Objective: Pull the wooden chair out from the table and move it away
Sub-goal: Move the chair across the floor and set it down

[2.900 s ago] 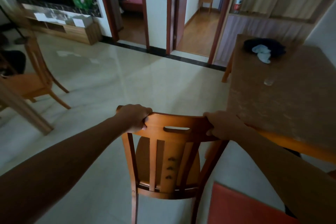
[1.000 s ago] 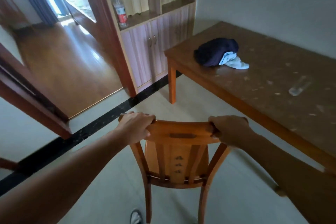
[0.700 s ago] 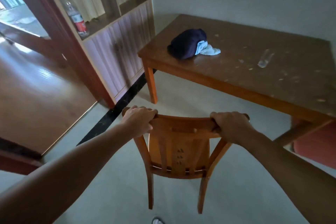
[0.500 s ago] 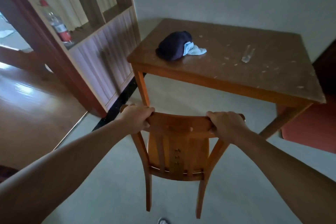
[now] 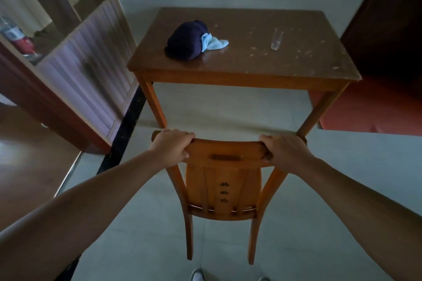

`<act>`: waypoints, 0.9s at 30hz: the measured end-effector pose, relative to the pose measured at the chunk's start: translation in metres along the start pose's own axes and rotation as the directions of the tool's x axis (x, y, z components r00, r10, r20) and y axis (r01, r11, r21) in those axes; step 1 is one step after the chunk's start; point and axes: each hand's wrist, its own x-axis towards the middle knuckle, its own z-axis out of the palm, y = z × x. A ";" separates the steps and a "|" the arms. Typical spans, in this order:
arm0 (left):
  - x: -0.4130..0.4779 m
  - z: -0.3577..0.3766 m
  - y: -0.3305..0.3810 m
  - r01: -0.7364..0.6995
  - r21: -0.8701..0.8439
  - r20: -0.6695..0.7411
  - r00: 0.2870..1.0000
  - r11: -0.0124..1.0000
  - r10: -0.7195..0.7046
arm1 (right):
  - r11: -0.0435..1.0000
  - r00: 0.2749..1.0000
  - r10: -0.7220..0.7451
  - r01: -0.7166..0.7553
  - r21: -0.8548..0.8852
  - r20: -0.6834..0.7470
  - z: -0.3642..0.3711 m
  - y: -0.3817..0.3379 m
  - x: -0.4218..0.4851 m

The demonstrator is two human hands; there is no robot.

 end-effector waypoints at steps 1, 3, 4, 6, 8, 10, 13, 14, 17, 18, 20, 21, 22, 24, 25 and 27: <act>-0.002 0.006 -0.003 -0.014 0.007 0.000 1.000 1.000 0.014 | 1.000 1.000 0.013 -0.013 -0.002 0.003 0.004 -0.006 -0.004; -0.007 0.021 -0.008 -0.033 0.007 -0.009 0.999 0.999 0.033 | 0.999 0.999 0.036 -0.036 -0.018 0.013 0.012 -0.017 -0.011; -0.010 0.028 -0.009 -0.041 0.007 -0.010 0.999 0.999 0.041 | 0.998 0.999 0.050 -0.049 -0.027 0.021 0.016 -0.023 -0.014; -0.015 0.042 -0.012 -0.056 0.022 -0.001 0.998 0.998 0.056 | 0.997 0.997 0.067 -0.066 -0.034 0.033 0.024 -0.034 -0.020; -0.019 0.055 -0.013 -0.073 0.033 -0.014 0.997 0.997 0.074 | 0.995 0.995 0.091 -0.090 -0.034 0.048 0.031 -0.042 -0.028; -0.020 0.058 -0.014 -0.094 0.047 -0.018 0.995 0.995 0.095 | 0.994 0.993 0.108 -0.107 -0.023 0.051 0.034 -0.047 -0.034; -0.027 0.064 -0.004 -0.125 0.034 -0.006 0.992 0.992 0.126 | 0.991 0.988 0.134 -0.133 -0.011 0.075 0.039 -0.052 -0.052; -0.032 0.068 0.001 -0.133 0.031 -0.010 0.991 0.991 0.133 | 0.990 0.986 0.142 -0.142 -0.012 0.084 0.040 -0.053 -0.060; -0.052 0.079 0.015 -0.138 0.019 -0.013 0.990 0.990 0.138 | 0.991 0.987 0.134 -0.135 0.007 0.088 0.049 -0.060 -0.082; -0.058 0.083 0.018 -0.135 0.023 -0.011 0.991 0.991 0.135 | 0.991 0.988 0.131 -0.133 0.010 0.087 0.052 -0.062 -0.088; -0.074 0.088 0.027 -0.132 0.025 -0.012 0.991 0.991 0.132 | 0.992 0.990 0.118 -0.121 0.026 0.079 0.057 -0.066 -0.103; -0.080 0.092 0.029 -0.132 0.021 -0.013 0.991 0.991 0.132 | 0.993 0.991 0.112 -0.115 0.034 0.074 0.062 -0.068 -0.108; -0.088 0.096 0.033 -0.128 0.021 -0.012 0.992 0.992 0.128 | 0.993 0.991 0.108 -0.112 0.040 0.078 0.066 -0.070 -0.114; -0.107 0.104 0.045 -0.118 0.036 0.000 0.993 0.992 0.118 | 0.994 0.991 0.095 -0.100 0.049 0.092 0.075 -0.077 -0.133; -0.118 0.109 0.051 -0.111 0.041 0.000 0.994 0.993 0.111 | 0.994 0.992 0.090 -0.095 0.053 0.092 0.081 -0.080 -0.142; -0.139 0.117 0.065 -0.094 0.049 -0.003 0.996 0.994 0.094 | 0.993 0.991 0.097 -0.102 0.053 0.091 0.091 -0.088 -0.161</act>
